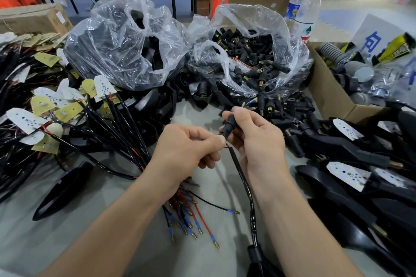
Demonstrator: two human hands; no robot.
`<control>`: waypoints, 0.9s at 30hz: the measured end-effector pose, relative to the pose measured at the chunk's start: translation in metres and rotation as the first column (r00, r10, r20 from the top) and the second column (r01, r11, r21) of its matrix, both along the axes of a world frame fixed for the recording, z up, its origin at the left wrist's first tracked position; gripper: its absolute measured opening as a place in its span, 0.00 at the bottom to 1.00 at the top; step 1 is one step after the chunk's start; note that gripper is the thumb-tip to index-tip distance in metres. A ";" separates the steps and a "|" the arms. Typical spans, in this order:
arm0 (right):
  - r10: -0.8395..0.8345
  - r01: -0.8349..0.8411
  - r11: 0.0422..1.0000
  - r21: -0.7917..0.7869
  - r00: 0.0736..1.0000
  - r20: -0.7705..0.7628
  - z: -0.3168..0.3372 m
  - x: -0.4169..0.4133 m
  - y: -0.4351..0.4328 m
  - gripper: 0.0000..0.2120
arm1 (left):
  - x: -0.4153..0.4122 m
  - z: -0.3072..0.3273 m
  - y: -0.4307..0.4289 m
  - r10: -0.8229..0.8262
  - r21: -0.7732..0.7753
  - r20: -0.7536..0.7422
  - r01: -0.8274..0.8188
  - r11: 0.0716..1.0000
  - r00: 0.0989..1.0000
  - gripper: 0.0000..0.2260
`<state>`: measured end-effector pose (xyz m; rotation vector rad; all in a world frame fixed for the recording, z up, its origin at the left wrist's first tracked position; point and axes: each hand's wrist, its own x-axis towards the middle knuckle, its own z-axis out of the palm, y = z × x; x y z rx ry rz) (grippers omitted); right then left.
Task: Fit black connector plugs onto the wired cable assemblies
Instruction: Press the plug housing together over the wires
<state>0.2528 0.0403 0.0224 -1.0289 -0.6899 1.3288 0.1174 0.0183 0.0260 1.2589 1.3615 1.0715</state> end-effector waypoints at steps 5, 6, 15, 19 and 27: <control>0.175 -0.177 0.984 -0.019 0.981 -0.084 0.004 0.004 -0.002 0.09 | 0.002 -0.003 -0.003 -0.060 -0.003 0.155 0.061 0.998 0.986 0.12; 0.199 -0.206 0.977 -0.046 0.973 -0.120 0.004 0.004 -0.002 0.09 | 0.004 -0.004 -0.004 -0.095 0.012 0.165 0.094 0.995 0.982 0.13; 0.102 -0.117 0.982 -0.151 0.989 -0.104 0.000 0.009 0.003 0.07 | 0.011 0.000 -0.006 -0.140 -0.090 0.164 0.156 0.984 0.977 0.14; -0.004 -0.005 0.983 -0.184 0.999 -0.049 0.003 0.012 0.006 0.11 | 0.019 0.005 -0.011 -0.251 -0.183 0.215 0.291 0.939 0.944 0.15; -0.054 0.064 0.998 -0.017 0.929 0.365 0.005 0.016 0.006 0.12 | 0.028 0.002 -0.017 -0.344 -0.195 0.532 0.507 0.840 0.774 0.24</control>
